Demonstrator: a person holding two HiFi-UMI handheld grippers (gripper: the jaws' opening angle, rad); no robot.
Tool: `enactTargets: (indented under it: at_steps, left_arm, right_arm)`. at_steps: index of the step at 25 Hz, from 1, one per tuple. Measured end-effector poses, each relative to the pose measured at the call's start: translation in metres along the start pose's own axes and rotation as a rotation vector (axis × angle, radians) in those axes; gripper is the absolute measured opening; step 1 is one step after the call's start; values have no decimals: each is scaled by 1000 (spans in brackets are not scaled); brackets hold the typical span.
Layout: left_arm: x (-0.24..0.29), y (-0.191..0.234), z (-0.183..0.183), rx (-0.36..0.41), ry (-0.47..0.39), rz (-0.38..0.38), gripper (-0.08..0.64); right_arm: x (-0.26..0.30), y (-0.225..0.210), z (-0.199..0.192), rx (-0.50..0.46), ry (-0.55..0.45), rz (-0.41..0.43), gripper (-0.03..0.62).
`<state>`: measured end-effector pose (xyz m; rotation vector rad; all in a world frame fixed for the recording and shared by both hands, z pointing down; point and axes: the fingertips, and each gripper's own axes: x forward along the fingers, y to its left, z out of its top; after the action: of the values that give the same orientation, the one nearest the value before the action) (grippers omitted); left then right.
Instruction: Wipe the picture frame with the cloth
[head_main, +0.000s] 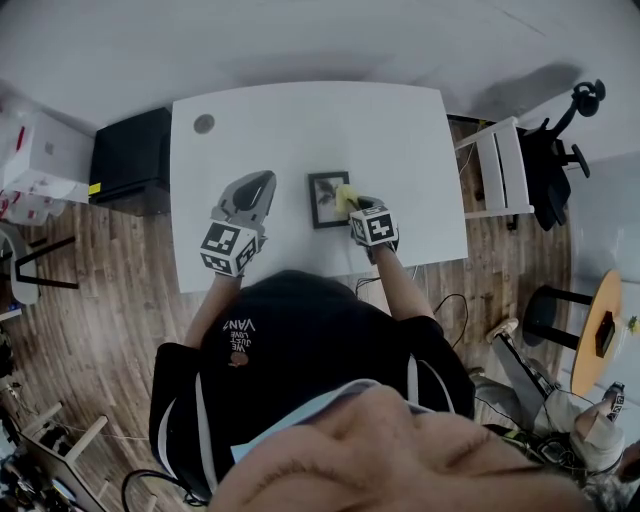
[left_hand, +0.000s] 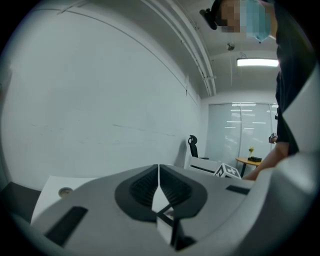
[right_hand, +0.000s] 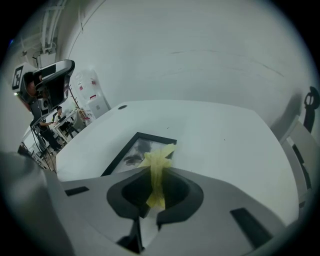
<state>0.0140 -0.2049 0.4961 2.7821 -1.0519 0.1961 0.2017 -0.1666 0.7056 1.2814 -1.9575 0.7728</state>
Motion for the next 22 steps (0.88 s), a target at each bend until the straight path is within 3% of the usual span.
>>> enactTargets:
  at_steps: [15, 22]
  left_arm:
    - [1, 0, -1, 3, 11, -3, 20]
    - [-2, 2, -2, -2, 7, -8, 20]
  right_arm:
    - [-13, -28, -4, 39, -7, -57, 38]
    - [-19, -1, 14, 40, -65, -12, 39]
